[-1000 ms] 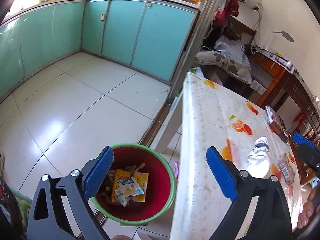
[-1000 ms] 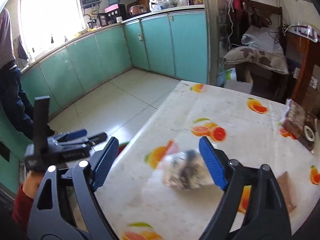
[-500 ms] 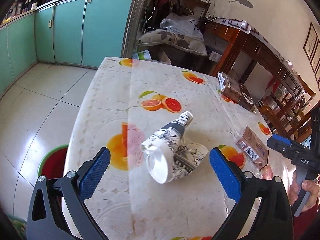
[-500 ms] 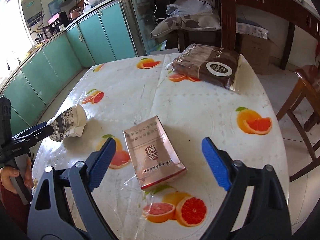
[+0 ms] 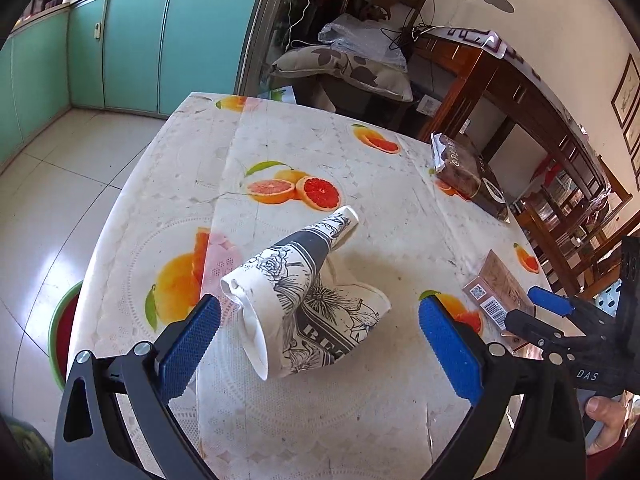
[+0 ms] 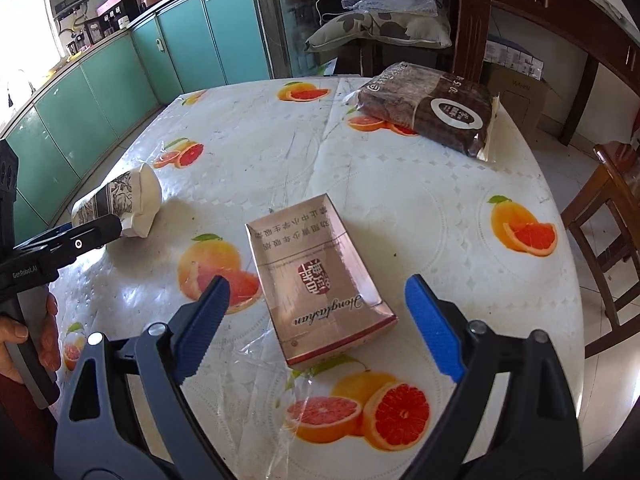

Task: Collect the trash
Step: 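Grasp the white paper cup with the left gripper while the right gripper grasps the pink cigarette pack, then carry the paper cup and cigarette pack over the red bucket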

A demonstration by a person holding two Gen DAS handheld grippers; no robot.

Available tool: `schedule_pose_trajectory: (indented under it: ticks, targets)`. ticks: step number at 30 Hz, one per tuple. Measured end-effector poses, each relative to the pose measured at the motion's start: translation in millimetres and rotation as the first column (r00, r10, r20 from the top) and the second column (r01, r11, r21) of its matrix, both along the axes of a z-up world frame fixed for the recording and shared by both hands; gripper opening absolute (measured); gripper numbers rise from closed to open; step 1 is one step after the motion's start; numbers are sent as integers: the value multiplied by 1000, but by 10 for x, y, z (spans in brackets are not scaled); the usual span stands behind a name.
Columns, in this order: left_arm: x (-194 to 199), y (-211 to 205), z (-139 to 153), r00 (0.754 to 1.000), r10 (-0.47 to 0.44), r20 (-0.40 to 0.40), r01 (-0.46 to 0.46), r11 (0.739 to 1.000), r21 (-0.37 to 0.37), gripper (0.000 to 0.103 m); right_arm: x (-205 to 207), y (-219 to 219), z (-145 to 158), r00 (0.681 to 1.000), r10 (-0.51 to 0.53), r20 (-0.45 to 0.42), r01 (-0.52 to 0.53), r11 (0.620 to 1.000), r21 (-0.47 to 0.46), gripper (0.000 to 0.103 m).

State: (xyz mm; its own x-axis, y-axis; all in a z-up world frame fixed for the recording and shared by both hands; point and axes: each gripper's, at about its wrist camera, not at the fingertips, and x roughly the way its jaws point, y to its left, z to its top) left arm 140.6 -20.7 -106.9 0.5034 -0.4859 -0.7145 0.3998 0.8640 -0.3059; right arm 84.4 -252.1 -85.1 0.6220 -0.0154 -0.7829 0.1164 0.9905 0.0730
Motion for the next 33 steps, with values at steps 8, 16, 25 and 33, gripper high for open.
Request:
schedule_pose_trajectory:
  ticks: [8,16,25,33]
  targets:
    - [-4,-9,3,1000,-10,-4,10,1000,-8,95,48,12,-95,999,10,-42,-10,1000,-5,66]
    - [48,-98,-65,1000,-7,-1,7,1000,16,80,19,29,-87,999,19,-26,-18,1000,21,61]
    - [-75,-77,80,997,-34,66,34,999,-11,77,-45,148,65,998,39,54,-39,999,4,60]
    - [-220,58,331,984,-16,177,13,1000,18,77,-89,266,198,992,52,112,-49,999,-23,60]
